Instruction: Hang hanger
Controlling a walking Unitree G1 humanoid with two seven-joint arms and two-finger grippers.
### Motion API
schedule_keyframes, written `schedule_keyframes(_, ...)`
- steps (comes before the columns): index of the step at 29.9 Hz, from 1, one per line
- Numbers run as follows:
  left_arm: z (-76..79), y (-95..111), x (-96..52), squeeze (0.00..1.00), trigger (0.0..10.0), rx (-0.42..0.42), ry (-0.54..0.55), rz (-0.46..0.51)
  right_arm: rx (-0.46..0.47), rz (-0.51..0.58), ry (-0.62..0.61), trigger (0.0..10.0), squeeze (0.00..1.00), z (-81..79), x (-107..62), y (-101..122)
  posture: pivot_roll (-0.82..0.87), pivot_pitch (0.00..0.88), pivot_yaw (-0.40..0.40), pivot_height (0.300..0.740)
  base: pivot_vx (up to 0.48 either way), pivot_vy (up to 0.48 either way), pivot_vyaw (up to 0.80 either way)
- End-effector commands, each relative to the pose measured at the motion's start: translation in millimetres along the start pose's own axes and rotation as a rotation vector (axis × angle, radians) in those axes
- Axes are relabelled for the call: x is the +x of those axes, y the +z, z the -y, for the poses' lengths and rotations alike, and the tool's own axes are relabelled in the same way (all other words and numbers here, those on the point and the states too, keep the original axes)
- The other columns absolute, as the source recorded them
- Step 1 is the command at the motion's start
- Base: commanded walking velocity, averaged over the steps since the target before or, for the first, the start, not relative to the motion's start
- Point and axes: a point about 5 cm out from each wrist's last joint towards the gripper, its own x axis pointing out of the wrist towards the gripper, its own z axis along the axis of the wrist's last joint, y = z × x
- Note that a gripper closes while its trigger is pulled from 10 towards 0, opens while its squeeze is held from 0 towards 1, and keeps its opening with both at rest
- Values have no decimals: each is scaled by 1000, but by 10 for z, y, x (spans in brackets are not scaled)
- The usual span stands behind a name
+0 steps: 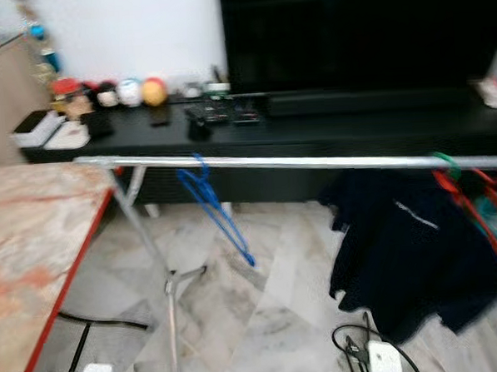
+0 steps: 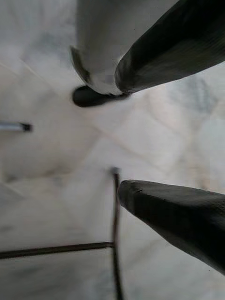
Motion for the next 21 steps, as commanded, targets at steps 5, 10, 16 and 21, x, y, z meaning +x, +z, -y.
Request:
schedule_keyframes(5, 20, 58, 10, 0, 10000, 5, -3, 11, 3, -13, -34, 10000, 0, 105, -24, -58, -69, 0, 16, 740, 275, 0, 0)
schedule_keyframes(10, 21, 61, 10, 0, 10000, 11, -1, 11, 3, -9, -32, 10000, 0, 90, -20, -46, -69, 0, 16, 740, 207, 0, 0)
schedule_keyframes(16, 22, 64, 11, 0, 10000, 3, 2, 16, -6, 6, -42, 10000, 0, 76, -13, -14, -67, 0, 14, 740, 0, 0, 0)
schedule_keyframes(21, 23, 65, 11, 0, 10000, 6, 4, 15, -28, 33, -55, 10000, 0, 94, -12, 34, -66, 0, 11, 740, 0, 0, 0)
